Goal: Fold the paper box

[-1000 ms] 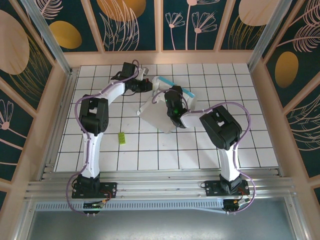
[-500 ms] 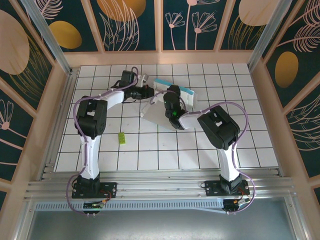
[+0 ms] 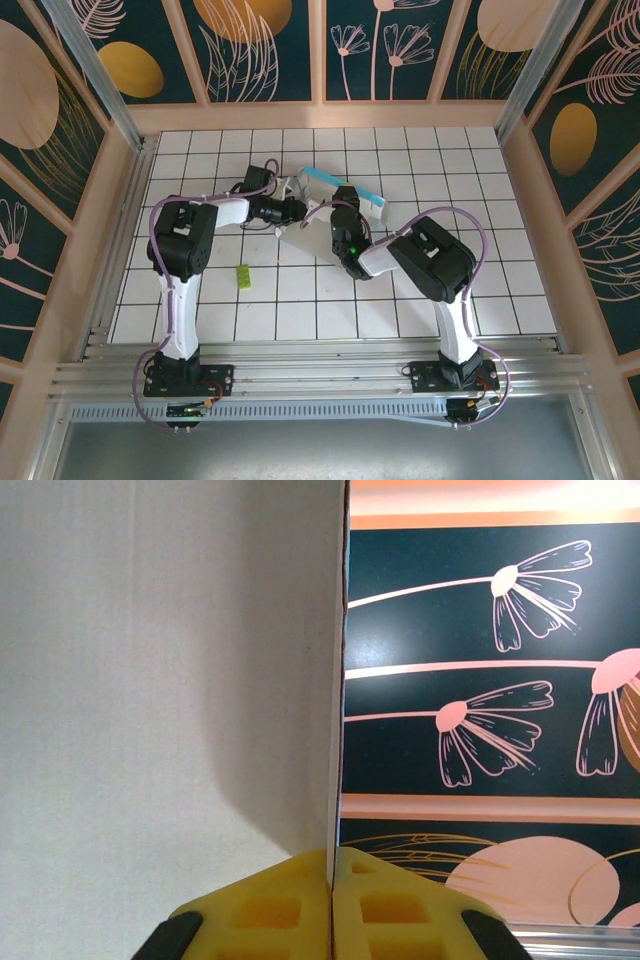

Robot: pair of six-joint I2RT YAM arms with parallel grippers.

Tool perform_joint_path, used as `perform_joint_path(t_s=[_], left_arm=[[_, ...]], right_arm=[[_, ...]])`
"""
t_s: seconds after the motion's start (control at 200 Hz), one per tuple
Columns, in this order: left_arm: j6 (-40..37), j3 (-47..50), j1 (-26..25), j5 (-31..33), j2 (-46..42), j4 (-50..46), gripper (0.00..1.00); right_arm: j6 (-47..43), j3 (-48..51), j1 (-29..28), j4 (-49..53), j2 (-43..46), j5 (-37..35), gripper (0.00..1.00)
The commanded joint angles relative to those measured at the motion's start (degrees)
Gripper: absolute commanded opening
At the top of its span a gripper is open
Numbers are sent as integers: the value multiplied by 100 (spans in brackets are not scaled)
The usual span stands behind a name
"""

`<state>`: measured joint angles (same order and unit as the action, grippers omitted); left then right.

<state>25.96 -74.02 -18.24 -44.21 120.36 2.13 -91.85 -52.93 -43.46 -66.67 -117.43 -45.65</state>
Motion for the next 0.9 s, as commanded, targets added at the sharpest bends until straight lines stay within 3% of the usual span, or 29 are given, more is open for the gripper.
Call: perform_joint_path(t_s=[0.0, 0.19, 0.32, 0.621, 0.896], left_arm=[[-309, 265, -8, 172, -720, 542, 26], [-892, 656, 122, 1176, -1738, 479, 24], [-1924, 362, 314, 2100, -1818, -71, 23], [-4915, -1269, 344, 1181, -435, -1624, 40], [-5575, -1723, 356, 1132, 131, -1602, 43]], right_arm=[[-9, 102, 13, 40, 5, -165, 9], [18, 68, 35, 84, 18, -102, 9], [32, 70, 40, 115, 42, -63, 9], [146, -18, 49, 279, 51, 29, 9], [281, -182, 49, 515, 56, 124, 9]])
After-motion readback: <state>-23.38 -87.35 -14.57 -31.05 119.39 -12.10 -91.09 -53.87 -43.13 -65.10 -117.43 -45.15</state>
